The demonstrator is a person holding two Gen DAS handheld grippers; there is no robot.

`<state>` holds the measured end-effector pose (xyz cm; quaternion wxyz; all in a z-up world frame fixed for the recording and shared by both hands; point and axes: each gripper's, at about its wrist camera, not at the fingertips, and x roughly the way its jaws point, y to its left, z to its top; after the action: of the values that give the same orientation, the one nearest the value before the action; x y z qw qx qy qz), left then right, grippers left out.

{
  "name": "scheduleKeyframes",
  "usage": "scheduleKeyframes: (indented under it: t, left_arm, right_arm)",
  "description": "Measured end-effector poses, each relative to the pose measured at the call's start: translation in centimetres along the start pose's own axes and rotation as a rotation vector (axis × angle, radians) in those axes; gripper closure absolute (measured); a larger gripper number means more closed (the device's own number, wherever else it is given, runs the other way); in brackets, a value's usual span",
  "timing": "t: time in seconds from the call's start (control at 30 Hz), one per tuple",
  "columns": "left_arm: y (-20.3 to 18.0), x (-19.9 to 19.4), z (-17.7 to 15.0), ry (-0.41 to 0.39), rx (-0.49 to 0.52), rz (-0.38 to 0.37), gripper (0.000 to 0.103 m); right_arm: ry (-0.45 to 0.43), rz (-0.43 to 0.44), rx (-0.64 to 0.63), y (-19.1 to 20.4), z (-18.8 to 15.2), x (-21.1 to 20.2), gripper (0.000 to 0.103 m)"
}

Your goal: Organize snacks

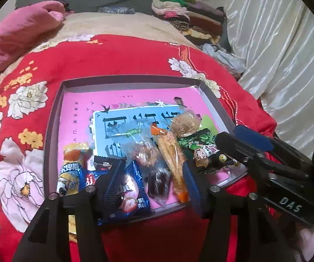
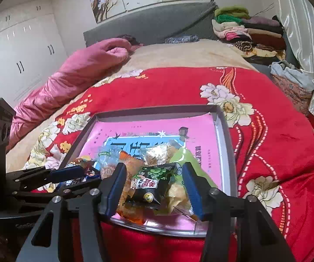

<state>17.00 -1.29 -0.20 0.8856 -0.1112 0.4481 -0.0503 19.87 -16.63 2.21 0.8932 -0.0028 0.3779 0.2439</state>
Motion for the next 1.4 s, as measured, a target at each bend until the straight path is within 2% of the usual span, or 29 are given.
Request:
scheduleKeyframes:
  t: [0.3,0.47,0.57,0.7,0.9,1.07,1.23,1.4]
  left_arm:
    - [-0.3,-2.6,0.1,-0.052,0.006,0.012,0.027]
    - [-0.4,-4.8,-0.2,-0.086,0.000,0.032,0.024]
    - [-0.1,-6.0,-0.9,-0.094,-0.012,0.053,0.023]
    - [0.4,-7.8,-2.5,-0.101,-0.050,0.083,0.023]
    - [-0.4,-10.1,-5.5,-0.104,-0.055,0.119,0.022]
    - [-1.0,-11.4,-6.9,-0.105,-0.048,0.133,0.022]
    - [-1.2,-12.2,-8.5,-0.085,-0.047,0.176,0.022]
    - [-0.9,-12.2,-10.0,-0.044,-0.052,0.201,0.022]
  right_arm:
    - [-0.055,-0.034,-0.015,0.3,0.1,-3.2,0.034]
    - [-0.082,-0.040,-0.032,1.1,0.1,-5.2,0.030]
    - [-0.101,-0.037,-0.039,1.7,-0.1,-6.7,0.023]
    - [-0.124,-0.040,-0.057,2.7,-0.6,-8.6,0.012]
    - [-0.152,-0.076,-0.100,4.4,-2.6,-10.9,0.002]
    - [-0.126,-0.063,-0.065,4.9,-4.5,-11.9,0.002]
    - [-0.121,-0.125,-0.086,5.5,-6.7,-12.7,0.001]
    - [-0.080,-0.134,-0.075,5.2,-9.2,-12.5,0.001]
